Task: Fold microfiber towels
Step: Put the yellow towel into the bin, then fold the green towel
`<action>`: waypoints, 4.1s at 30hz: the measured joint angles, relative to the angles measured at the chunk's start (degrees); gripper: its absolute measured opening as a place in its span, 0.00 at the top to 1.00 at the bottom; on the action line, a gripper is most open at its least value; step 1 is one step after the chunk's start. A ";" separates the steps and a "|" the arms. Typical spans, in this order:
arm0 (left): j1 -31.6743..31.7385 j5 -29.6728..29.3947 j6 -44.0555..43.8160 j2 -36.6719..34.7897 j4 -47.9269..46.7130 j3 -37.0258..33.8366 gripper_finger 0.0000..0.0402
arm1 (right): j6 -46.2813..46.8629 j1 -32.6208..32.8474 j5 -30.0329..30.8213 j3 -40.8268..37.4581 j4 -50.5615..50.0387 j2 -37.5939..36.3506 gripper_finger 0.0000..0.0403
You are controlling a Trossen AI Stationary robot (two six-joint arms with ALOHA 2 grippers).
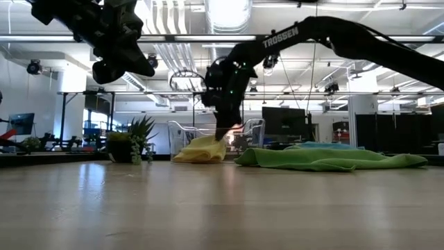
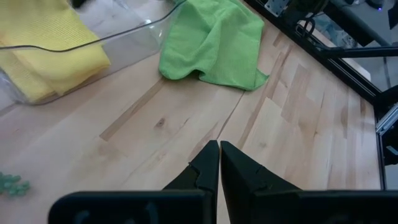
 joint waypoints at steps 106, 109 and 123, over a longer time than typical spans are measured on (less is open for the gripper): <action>-2.70 10.54 21.86 6.64 18.48 0.83 1.00 | 39.96 41.22 15.85 -85.35 30.42 -73.08 0.98; -2.39 10.60 30.70 11.64 21.01 0.79 1.00 | 39.87 41.22 17.01 -83.59 25.65 -73.13 0.98; -2.26 11.20 38.69 41.33 46.07 10.04 0.59 | 44.52 41.22 17.42 -80.67 25.44 -73.15 0.98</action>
